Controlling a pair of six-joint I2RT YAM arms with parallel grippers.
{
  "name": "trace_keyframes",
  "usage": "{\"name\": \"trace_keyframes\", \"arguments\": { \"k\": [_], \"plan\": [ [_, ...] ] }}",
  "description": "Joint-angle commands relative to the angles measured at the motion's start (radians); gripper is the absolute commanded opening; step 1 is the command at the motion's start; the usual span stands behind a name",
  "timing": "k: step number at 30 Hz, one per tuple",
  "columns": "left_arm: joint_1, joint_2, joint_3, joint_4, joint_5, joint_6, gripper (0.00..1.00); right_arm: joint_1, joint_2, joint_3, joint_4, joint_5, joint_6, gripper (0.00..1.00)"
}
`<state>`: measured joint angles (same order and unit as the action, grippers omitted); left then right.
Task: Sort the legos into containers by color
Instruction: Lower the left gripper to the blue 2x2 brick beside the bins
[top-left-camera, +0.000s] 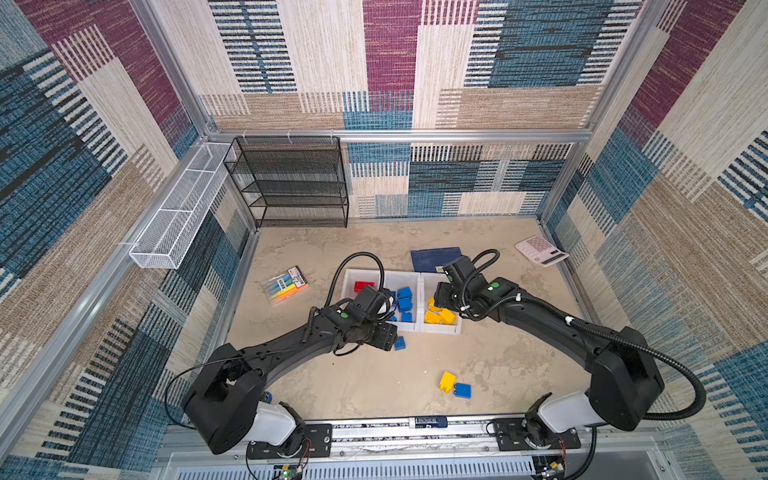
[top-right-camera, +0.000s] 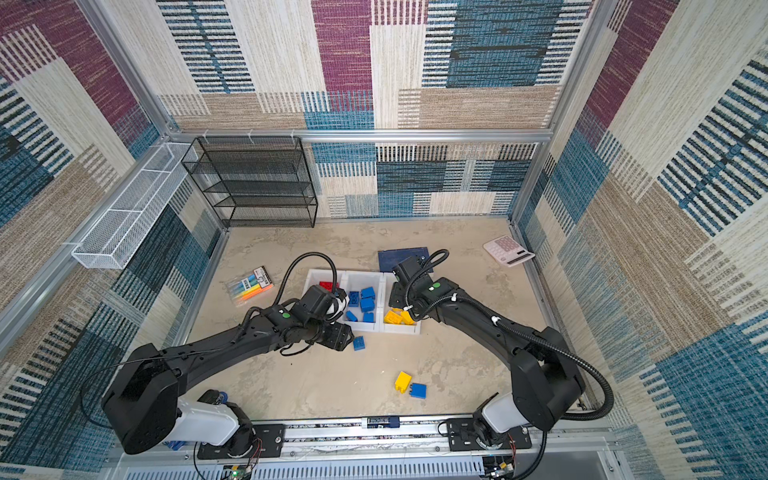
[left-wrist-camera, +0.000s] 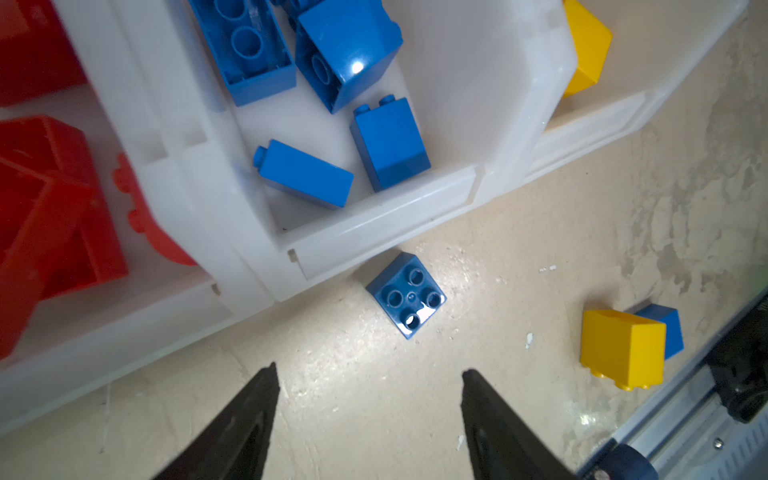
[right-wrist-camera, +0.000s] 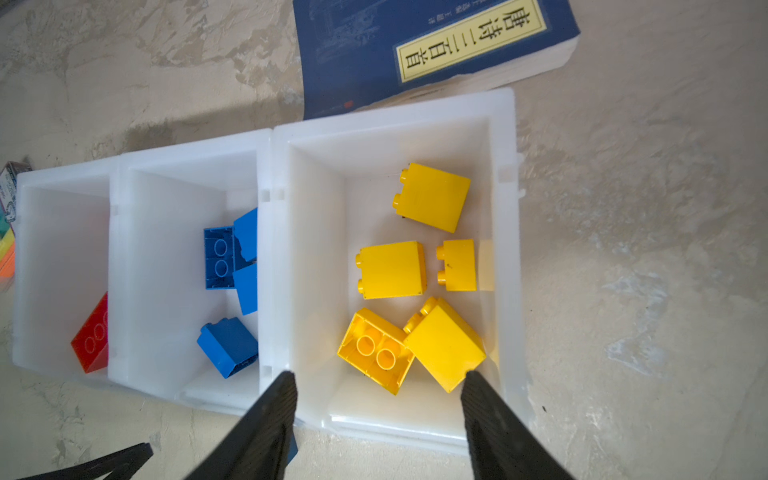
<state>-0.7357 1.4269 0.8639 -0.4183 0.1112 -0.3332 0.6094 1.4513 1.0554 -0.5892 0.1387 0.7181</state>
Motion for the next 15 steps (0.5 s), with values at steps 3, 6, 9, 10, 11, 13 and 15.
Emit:
{"name": "trace_keyframes", "arguments": {
  "k": [3, 6, 9, 10, 11, 13, 15],
  "plan": [
    [-0.038, 0.062, 0.007, 0.006, 0.024, -0.063, 0.73, 0.001, -0.056, -0.041, 0.020, -0.004, 0.021, 0.67],
    [-0.052, 0.098, 0.022, 0.008, 0.019, -0.079, 0.74, 0.001, -0.091, -0.065, 0.015, -0.001, 0.032, 0.67],
    [-0.065, 0.140, 0.044, 0.005, 0.014, -0.081, 0.74, 0.001, -0.119, -0.081, 0.011, 0.002, 0.040, 0.67],
    [-0.069, 0.152, 0.056, -0.002, 0.005, -0.084, 0.74, 0.002, -0.125, -0.085, 0.009, 0.003, 0.040, 0.67],
    [-0.073, 0.161, 0.061, -0.005, -0.002, -0.086, 0.74, 0.001, -0.131, -0.089, 0.006, 0.005, 0.042, 0.67],
    [-0.080, 0.181, 0.071, 0.003, -0.008, -0.087, 0.74, 0.001, -0.144, -0.101, 0.008, 0.007, 0.049, 0.67],
    [-0.083, 0.205, 0.087, -0.002, -0.016, -0.087, 0.74, 0.001, -0.152, -0.110, 0.010, 0.003, 0.053, 0.67]
  ]
}}
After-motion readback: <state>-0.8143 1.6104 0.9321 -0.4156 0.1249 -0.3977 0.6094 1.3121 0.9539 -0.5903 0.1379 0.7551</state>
